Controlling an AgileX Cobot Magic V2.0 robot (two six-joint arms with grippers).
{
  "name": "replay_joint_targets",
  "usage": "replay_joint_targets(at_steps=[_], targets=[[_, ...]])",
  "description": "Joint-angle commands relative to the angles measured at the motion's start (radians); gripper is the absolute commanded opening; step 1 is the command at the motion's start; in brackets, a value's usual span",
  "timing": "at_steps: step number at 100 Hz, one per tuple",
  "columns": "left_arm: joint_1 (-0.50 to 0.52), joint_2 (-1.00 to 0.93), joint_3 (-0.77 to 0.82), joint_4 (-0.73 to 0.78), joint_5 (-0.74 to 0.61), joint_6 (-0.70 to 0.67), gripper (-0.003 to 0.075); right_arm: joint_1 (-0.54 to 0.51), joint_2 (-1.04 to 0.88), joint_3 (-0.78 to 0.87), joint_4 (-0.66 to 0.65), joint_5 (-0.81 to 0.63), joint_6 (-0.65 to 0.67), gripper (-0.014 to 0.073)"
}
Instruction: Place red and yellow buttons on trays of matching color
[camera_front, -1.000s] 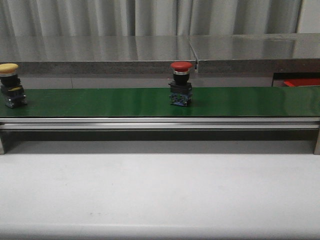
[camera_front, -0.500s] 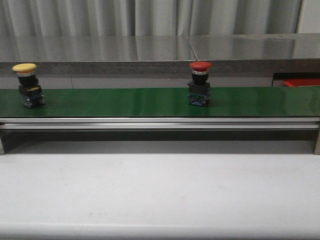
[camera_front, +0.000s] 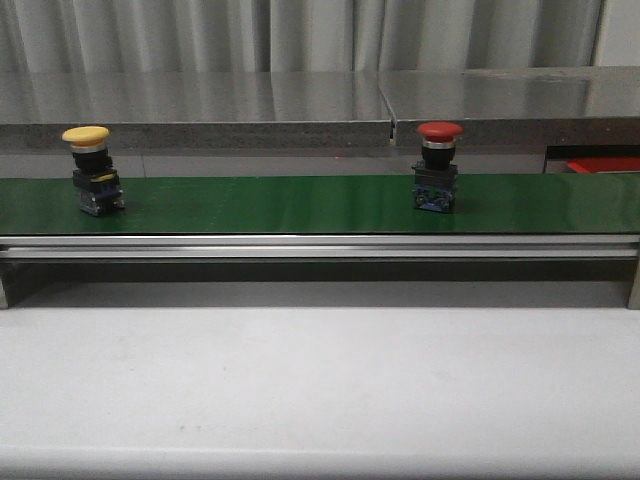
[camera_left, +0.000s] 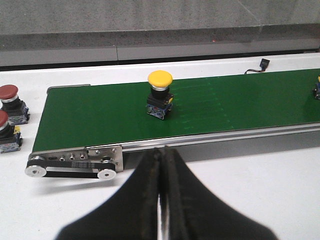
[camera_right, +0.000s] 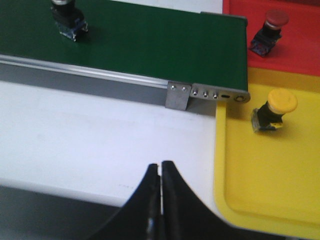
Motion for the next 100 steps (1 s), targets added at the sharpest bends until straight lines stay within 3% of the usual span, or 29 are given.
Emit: replay_joint_targets(at_steps=[1, 13, 19, 37, 77, 100], targets=[[-0.007, 0.001, -0.025, -0.029, -0.066, 0.0, -0.0019, 0.003, 0.002, -0.026, 0.012, -0.008, -0.008, 0.0195], [-0.007, 0.001, -0.025, -0.029, -0.066, 0.0, -0.0019, 0.003, 0.002, -0.026, 0.023, -0.012, -0.008, 0.0513], [-0.007, 0.001, -0.025, -0.029, -0.066, 0.0, -0.0019, 0.003, 0.003, -0.027, 0.024, -0.028, -0.008, 0.0619], [-0.007, 0.001, -0.025, -0.029, -0.066, 0.0, -0.0019, 0.003, 0.114, -0.101, 0.024, -0.012, -0.008, 0.0587], [-0.007, 0.001, -0.025, -0.029, -0.066, 0.0, -0.0019, 0.003, 0.652, -0.414, 0.043, -0.007, -0.04, 0.0587], [-0.007, 0.001, -0.025, -0.029, -0.066, 0.0, -0.0019, 0.034, 0.863, -0.569, 0.068, 0.006, -0.072, 0.0587]])
